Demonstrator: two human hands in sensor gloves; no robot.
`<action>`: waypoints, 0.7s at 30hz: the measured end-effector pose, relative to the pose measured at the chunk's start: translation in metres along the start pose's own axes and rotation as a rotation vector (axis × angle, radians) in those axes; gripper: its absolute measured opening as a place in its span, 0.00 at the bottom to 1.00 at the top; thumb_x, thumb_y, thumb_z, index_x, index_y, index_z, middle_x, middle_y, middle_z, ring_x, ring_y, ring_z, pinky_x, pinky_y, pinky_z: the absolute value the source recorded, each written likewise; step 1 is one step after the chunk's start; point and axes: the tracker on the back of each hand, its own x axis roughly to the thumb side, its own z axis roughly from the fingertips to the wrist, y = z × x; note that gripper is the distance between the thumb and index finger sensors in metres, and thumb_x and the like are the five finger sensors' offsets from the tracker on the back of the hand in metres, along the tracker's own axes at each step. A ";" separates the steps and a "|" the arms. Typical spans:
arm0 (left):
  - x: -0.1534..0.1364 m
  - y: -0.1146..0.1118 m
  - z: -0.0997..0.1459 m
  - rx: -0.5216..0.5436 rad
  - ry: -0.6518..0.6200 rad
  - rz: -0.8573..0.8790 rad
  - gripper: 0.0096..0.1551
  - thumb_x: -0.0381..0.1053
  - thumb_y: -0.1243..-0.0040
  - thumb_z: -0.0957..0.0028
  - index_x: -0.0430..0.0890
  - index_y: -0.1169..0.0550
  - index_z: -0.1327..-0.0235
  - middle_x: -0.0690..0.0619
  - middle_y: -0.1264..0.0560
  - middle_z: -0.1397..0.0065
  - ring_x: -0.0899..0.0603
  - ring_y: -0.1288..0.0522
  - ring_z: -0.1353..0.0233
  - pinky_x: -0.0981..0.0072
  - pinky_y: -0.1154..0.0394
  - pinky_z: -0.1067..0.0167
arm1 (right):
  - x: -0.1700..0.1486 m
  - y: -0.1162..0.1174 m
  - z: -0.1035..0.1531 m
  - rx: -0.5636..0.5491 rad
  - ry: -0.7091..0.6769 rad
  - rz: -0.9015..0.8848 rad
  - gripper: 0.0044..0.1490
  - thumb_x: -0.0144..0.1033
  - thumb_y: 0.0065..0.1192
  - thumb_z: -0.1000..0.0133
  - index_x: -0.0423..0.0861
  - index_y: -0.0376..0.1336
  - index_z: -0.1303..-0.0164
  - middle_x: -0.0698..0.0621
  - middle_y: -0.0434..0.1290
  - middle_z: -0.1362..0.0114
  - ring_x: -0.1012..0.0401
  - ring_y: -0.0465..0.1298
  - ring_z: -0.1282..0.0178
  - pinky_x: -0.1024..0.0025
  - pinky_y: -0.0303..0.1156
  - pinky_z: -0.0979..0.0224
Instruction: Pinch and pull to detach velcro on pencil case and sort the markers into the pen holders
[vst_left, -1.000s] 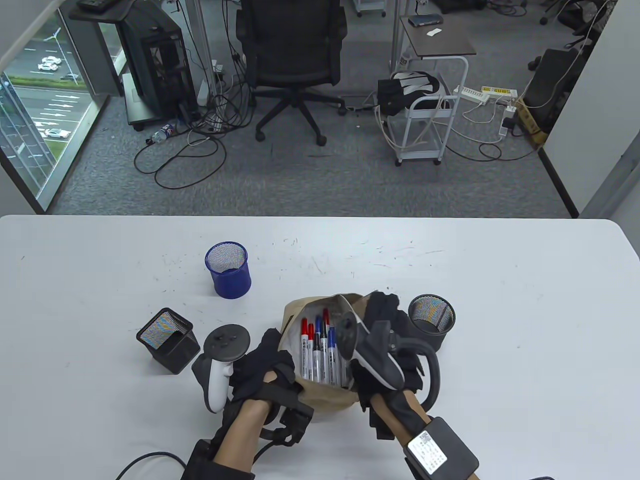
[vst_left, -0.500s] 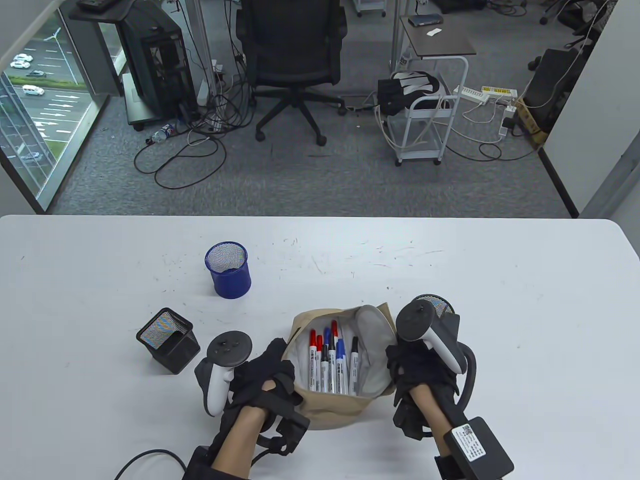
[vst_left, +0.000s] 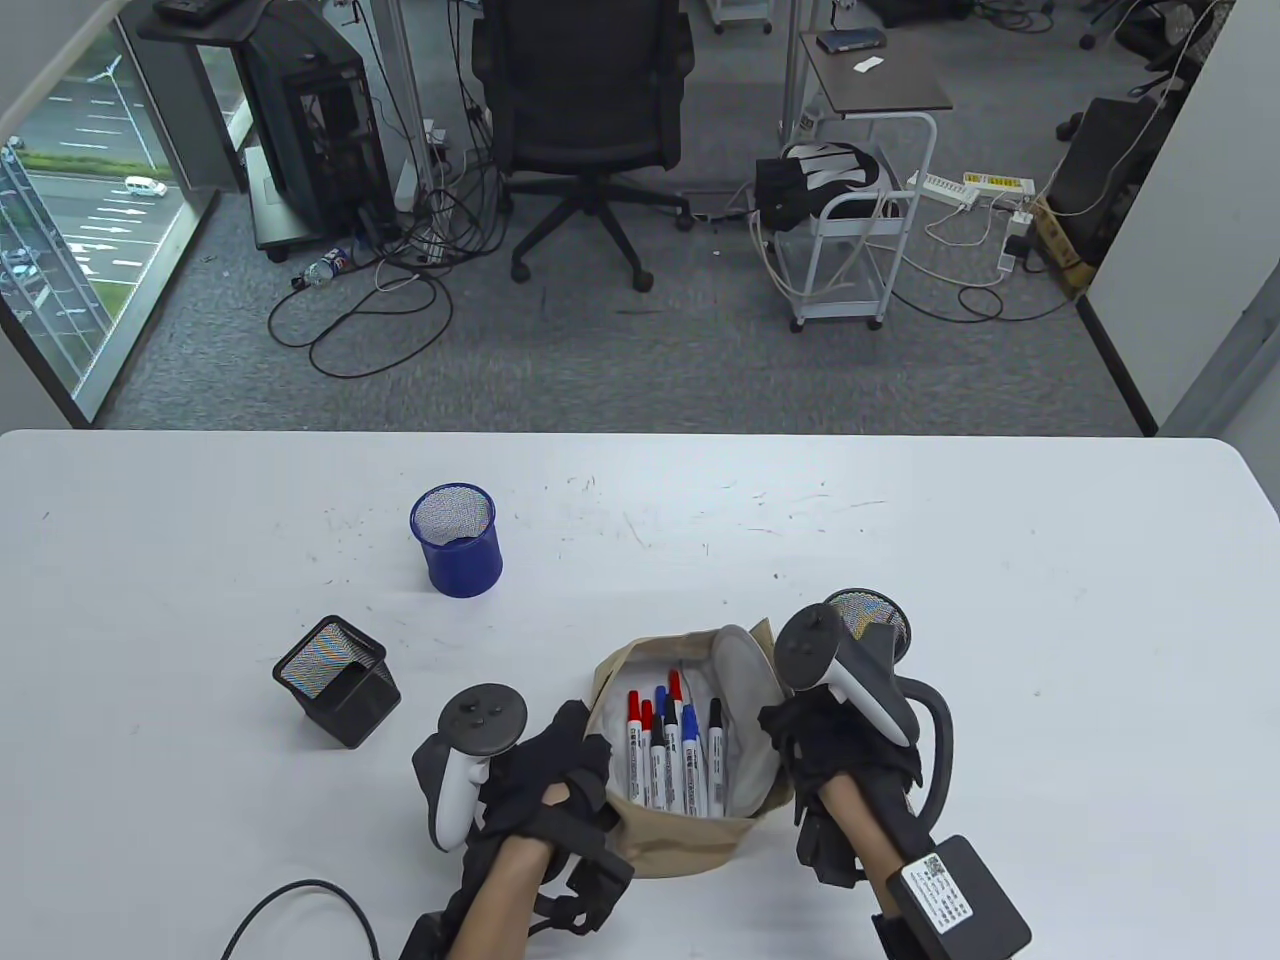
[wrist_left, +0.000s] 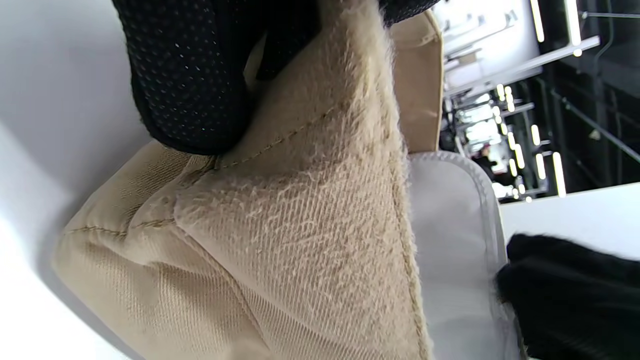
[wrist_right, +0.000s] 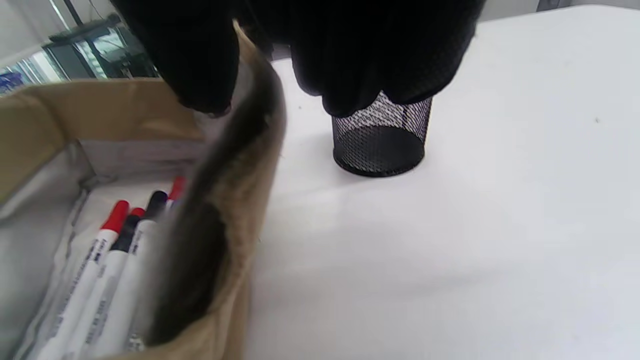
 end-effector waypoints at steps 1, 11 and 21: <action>0.000 -0.001 0.001 0.011 -0.007 -0.001 0.41 0.46 0.48 0.39 0.32 0.43 0.16 0.24 0.37 0.20 0.26 0.22 0.32 0.56 0.11 0.55 | 0.005 -0.003 0.005 -0.019 -0.022 -0.015 0.49 0.45 0.79 0.52 0.41 0.60 0.23 0.39 0.74 0.26 0.45 0.80 0.37 0.50 0.77 0.44; -0.007 -0.005 0.002 0.022 -0.040 0.030 0.42 0.49 0.48 0.39 0.32 0.43 0.16 0.25 0.36 0.20 0.27 0.22 0.32 0.59 0.10 0.55 | 0.081 0.012 -0.011 0.097 -0.097 0.071 0.41 0.44 0.79 0.51 0.38 0.68 0.31 0.40 0.82 0.37 0.51 0.86 0.51 0.58 0.81 0.52; -0.012 -0.003 0.000 0.009 -0.034 0.064 0.42 0.49 0.48 0.39 0.32 0.43 0.16 0.25 0.36 0.20 0.27 0.22 0.32 0.58 0.11 0.55 | 0.098 0.074 -0.081 0.275 0.100 0.281 0.44 0.48 0.81 0.56 0.37 0.70 0.34 0.40 0.84 0.40 0.54 0.88 0.59 0.62 0.82 0.59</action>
